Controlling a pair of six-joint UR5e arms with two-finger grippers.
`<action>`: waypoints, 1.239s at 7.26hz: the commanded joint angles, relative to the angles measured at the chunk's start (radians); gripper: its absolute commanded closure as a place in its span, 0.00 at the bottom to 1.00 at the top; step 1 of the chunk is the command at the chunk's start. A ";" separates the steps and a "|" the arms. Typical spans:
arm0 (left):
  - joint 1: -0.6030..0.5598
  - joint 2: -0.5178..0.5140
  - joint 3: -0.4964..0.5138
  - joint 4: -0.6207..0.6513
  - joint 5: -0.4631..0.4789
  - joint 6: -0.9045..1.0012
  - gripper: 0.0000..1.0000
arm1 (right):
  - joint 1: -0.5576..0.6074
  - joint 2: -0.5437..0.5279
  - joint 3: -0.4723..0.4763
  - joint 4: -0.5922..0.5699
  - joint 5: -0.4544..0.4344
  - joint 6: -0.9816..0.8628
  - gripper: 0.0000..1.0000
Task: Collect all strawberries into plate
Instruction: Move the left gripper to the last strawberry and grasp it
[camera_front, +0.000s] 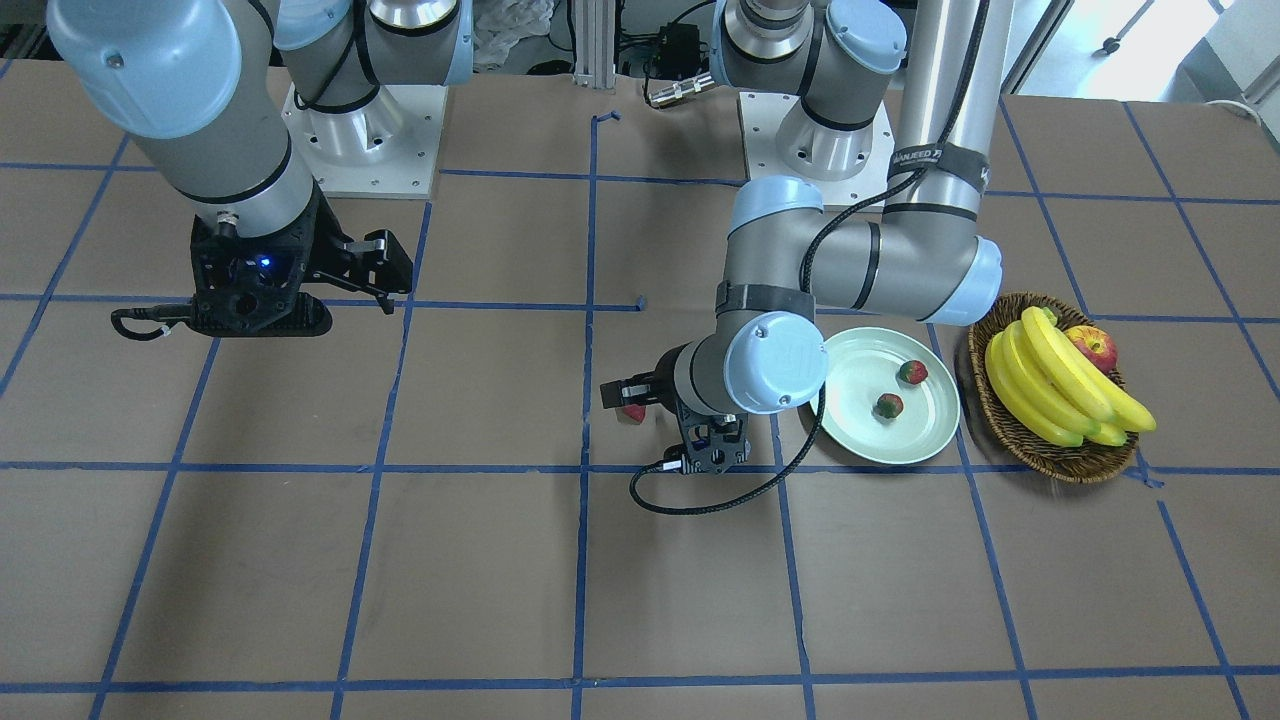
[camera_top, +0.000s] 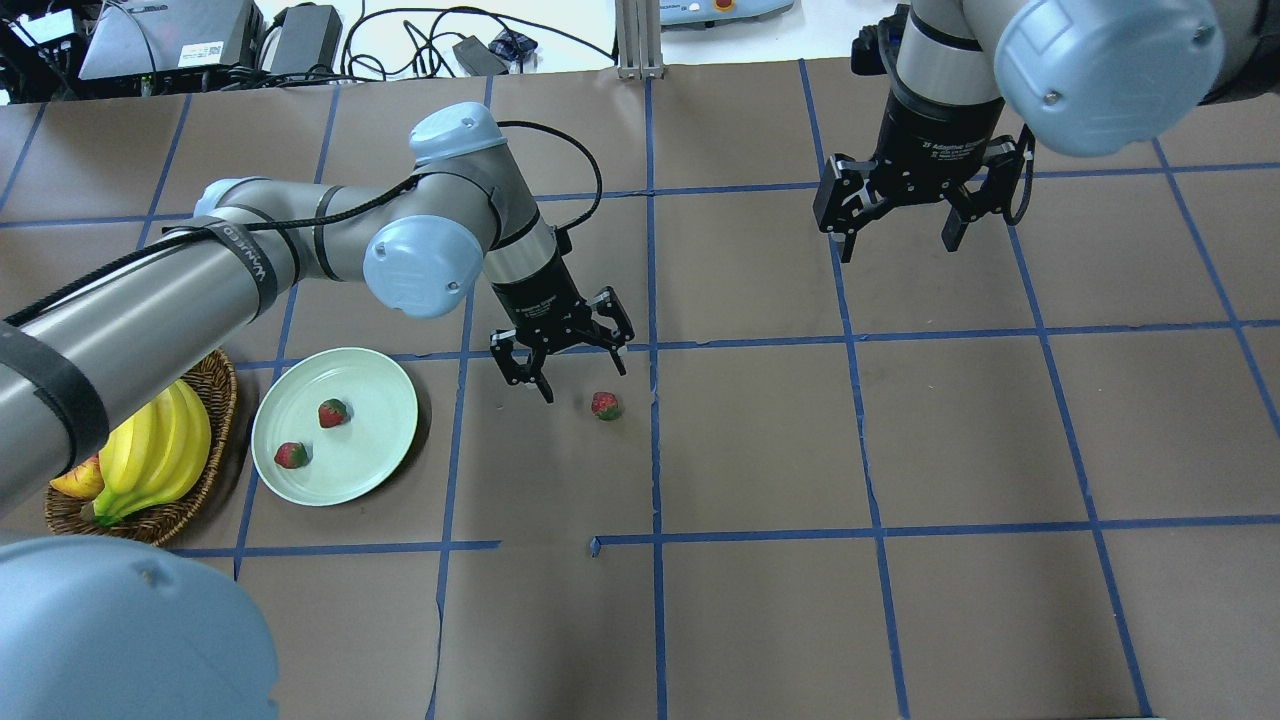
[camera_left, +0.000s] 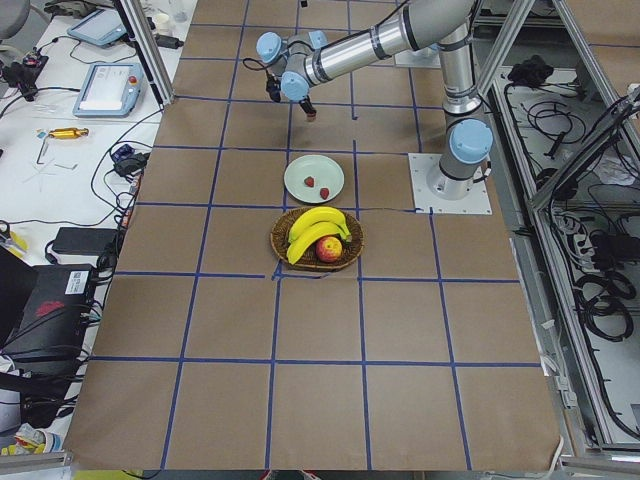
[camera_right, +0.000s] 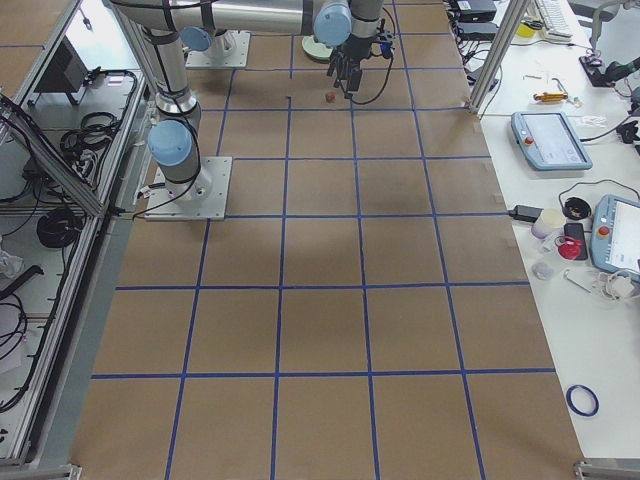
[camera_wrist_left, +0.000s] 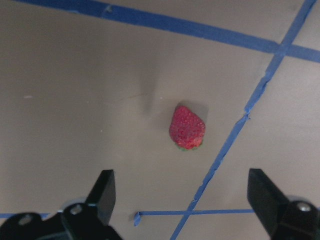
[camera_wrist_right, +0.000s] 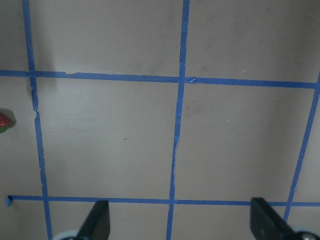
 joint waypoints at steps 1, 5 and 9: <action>-0.008 -0.060 -0.018 0.052 -0.004 -0.022 0.10 | 0.000 0.000 0.000 0.001 0.000 0.000 0.00; -0.024 -0.061 -0.017 0.052 0.021 -0.010 1.00 | 0.000 0.002 0.000 -0.001 -0.001 0.000 0.00; 0.012 0.040 0.038 0.019 0.230 0.100 1.00 | -0.003 0.002 0.000 -0.002 -0.003 0.000 0.00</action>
